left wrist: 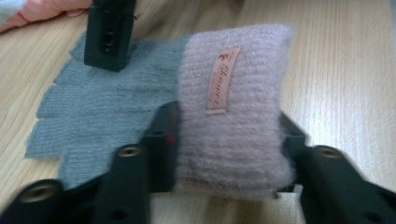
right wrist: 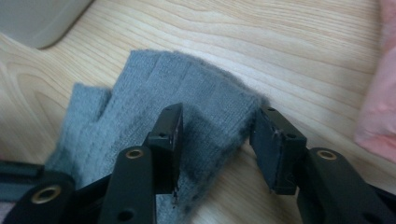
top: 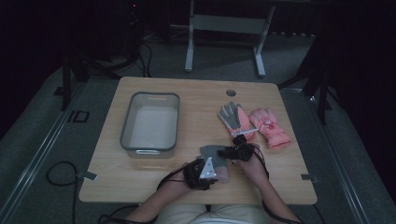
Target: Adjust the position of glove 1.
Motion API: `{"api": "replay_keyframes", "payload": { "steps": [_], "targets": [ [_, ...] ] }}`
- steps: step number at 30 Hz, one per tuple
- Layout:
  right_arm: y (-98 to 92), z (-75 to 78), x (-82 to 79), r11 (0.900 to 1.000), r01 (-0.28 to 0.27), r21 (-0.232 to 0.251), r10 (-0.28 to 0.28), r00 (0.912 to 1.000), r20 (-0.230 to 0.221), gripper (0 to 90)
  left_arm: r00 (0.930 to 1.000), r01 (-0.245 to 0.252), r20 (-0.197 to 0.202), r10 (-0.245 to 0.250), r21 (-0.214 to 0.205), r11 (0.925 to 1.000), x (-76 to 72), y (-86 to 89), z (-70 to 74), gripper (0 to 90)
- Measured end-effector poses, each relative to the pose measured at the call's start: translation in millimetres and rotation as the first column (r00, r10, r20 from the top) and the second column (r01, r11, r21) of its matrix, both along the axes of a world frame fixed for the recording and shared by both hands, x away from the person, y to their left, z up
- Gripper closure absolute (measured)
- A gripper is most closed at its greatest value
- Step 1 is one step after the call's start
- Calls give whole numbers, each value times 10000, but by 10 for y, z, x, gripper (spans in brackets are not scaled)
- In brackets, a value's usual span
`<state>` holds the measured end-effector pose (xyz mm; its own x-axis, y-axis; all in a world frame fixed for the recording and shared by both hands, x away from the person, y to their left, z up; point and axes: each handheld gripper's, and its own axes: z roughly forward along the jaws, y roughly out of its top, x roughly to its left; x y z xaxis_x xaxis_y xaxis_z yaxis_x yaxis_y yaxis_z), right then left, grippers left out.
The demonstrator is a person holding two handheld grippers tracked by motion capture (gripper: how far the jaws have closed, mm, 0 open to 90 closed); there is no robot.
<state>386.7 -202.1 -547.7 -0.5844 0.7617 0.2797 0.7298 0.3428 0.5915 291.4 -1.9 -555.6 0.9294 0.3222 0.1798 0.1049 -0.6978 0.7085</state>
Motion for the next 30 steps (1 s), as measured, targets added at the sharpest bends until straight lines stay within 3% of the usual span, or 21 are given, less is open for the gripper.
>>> {"api": "replay_keyframes", "payload": {
  "steps": [3, 6, 10, 15, 19, 21, 30],
  "targets": [
    [20, -9, 12, 9996, 52, 293, -45, 9997, -240, 578, 9985, 131, -525, -143, -236, 9996, 76, 35, 35, 624],
    [69, -36, 31, 9948, -120, 1010, 204, 9964, -820, 599, 9966, 212, -785, -235, -295, 9993, 114, 56, 45, 659],
    [151, -26, 31, 9936, -216, 1113, 299, 9968, -741, 716, 9945, 115, -1034, -152, -366, 9993, 138, 85, 62, 676],
    [191, 65, -5, 9952, -422, 888, 442, 9988, -205, 743, 9960, 83, -894, -86, -37, 10000, 144, 132, 140, 684],
    [197, 153, -5, 9953, -471, 844, 468, 9989, 54, 745, 9970, 60, -766, -73, -180, 9998, 158, 157, 225, 683],
    [185, 281, 1, 9943, -473, 951, 442, 9984, 341, 745, 9991, 145, -399, -150, -125, 9998, 170, 160, 347, 682],
    [169, 535, 41, 9932, -418, 1090, 330, 9961, 812, 747, 9987, 485, -142, -484, 71, 9988, 279, 188, 615, 680]
  ]
}}
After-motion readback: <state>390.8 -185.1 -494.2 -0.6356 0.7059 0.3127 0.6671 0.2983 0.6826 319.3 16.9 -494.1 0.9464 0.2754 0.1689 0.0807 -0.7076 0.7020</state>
